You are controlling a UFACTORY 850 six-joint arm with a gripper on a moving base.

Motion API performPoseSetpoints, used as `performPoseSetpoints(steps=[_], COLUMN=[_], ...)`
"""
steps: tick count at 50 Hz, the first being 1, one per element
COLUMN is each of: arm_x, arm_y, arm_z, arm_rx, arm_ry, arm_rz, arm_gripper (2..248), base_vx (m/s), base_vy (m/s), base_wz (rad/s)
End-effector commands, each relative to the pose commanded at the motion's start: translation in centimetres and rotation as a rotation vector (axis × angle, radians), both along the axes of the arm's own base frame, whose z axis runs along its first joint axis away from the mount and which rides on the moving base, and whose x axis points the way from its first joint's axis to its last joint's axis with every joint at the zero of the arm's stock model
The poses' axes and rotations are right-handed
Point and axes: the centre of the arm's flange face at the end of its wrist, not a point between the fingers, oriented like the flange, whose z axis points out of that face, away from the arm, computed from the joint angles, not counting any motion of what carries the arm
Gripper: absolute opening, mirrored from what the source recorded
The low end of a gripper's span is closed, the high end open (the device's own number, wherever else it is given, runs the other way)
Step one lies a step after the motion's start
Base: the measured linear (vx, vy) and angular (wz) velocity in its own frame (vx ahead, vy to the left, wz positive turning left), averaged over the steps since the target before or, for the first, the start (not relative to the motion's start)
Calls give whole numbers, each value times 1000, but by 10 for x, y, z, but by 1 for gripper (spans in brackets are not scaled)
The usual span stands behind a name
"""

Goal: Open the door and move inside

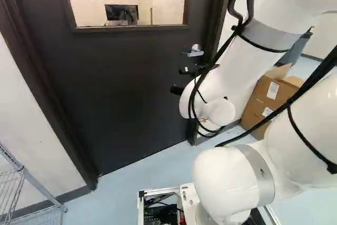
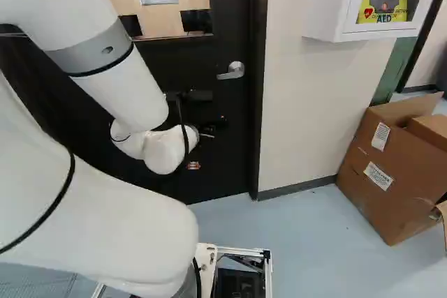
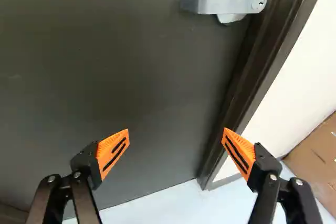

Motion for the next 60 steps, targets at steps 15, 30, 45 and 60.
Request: performPoseSetpoints(steps=[15, 30, 45, 60], arm_x=[20, 36, 47, 56], arm_y=[0, 0, 0, 0], arm_z=[16, 31, 46, 62], arm_rx=[0, 0, 0, 0], arm_ry=[-36, -72, -109, -147], arm_rz=[0, 0, 0, 0], arm_gripper=[247, 247, 247, 247], base_vx=[0, 0, 0, 0], base_vy=[0, 0, 0, 0], base_wz=[0, 0, 0, 0])
